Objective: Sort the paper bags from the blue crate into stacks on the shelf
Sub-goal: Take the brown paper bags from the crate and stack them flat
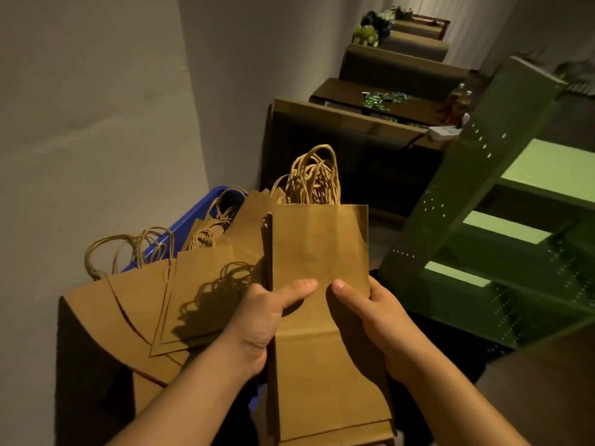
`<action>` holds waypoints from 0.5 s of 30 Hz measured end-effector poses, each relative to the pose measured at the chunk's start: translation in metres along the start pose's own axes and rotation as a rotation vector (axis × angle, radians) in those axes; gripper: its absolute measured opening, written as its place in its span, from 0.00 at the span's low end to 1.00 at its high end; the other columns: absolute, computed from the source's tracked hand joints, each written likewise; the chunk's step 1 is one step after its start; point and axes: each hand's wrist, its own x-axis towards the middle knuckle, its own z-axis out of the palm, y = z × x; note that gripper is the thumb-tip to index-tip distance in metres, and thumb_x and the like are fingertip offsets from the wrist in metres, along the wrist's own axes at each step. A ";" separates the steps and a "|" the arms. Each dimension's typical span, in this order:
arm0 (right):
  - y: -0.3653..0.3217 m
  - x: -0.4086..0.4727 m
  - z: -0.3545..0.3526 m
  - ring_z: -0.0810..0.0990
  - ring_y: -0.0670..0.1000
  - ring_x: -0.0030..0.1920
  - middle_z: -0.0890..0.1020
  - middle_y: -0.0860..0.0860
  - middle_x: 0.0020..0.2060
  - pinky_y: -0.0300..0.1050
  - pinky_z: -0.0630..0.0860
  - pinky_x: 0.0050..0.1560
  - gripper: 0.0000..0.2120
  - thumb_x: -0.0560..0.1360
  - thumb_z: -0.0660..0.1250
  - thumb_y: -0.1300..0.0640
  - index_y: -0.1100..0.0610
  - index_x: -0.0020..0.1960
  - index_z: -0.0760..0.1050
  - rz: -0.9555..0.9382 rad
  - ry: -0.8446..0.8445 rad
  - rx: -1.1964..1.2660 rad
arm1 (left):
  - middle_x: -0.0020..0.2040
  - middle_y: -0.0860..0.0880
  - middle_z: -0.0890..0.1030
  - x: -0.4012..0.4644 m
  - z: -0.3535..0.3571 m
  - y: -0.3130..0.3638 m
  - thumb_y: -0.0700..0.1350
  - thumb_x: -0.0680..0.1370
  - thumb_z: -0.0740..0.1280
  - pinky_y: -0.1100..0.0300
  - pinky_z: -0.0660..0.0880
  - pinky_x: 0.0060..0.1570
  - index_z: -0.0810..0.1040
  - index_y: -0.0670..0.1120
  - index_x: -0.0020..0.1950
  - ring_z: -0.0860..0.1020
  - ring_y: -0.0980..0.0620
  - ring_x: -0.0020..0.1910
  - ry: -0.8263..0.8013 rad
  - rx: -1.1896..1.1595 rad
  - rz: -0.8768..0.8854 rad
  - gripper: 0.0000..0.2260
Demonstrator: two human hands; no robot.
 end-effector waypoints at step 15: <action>0.148 -0.048 -0.156 0.87 0.51 0.54 0.87 0.48 0.54 0.58 0.80 0.63 0.33 0.66 0.80 0.38 0.47 0.66 0.75 0.174 0.160 0.072 | 0.58 0.47 0.84 0.035 0.118 -0.161 0.57 0.62 0.83 0.43 0.79 0.63 0.73 0.50 0.62 0.84 0.46 0.57 -0.075 0.326 -0.268 0.34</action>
